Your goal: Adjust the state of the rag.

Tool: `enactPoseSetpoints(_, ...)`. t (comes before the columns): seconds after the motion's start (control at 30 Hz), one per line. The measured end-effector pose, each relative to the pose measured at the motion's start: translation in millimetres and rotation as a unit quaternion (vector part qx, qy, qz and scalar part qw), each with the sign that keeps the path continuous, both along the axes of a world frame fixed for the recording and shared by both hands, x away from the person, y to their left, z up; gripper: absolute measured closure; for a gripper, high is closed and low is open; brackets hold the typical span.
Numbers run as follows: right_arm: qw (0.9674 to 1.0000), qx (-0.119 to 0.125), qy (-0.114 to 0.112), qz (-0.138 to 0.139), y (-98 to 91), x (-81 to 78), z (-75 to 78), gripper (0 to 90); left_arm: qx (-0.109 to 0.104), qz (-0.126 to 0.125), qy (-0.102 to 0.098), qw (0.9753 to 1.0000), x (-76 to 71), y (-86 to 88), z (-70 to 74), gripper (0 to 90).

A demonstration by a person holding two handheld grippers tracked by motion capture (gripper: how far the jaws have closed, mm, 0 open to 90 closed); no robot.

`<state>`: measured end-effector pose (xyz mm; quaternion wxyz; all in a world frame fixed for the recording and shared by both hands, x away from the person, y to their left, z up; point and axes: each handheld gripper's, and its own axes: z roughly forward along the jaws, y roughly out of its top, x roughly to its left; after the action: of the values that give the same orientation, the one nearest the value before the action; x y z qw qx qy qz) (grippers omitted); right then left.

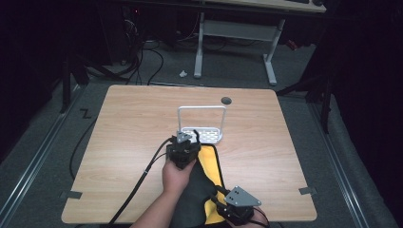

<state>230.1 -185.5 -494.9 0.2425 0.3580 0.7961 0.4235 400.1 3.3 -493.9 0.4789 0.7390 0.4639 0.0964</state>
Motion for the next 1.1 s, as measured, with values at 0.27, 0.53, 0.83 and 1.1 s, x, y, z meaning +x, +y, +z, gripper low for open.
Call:
enactPoseSetpoints(0.27,0.9998,-0.004,-0.009,-0.015,-3.7,2.9,-1.2,61.3,-0.004,-0.021,0.005,0.9997,-5.6,0.4,-2.0,55.3)
enactPoseSetpoints(0.53,0.9999,-0.012,0.005,-0.011,-0.7,7.8,-8.4,61.5,-0.002,-0.022,0.003,0.9998,-14.2,24.7,-2.2,56.9)
enactPoseSetpoints(0.83,0.9997,-0.015,0.011,-0.013,-0.7,10.0,-11.8,61.7,0.034,-0.024,-0.014,0.999,-43.1,74.6,-12.0,60.2)
enactPoseSetpoints(1.1,0.9996,-0.017,0.018,-0.013,-1.7,15.4,-15.3,62.6,0.055,-0.058,0.006,0.9968,-89.6,93.2,-27.8,66.1)
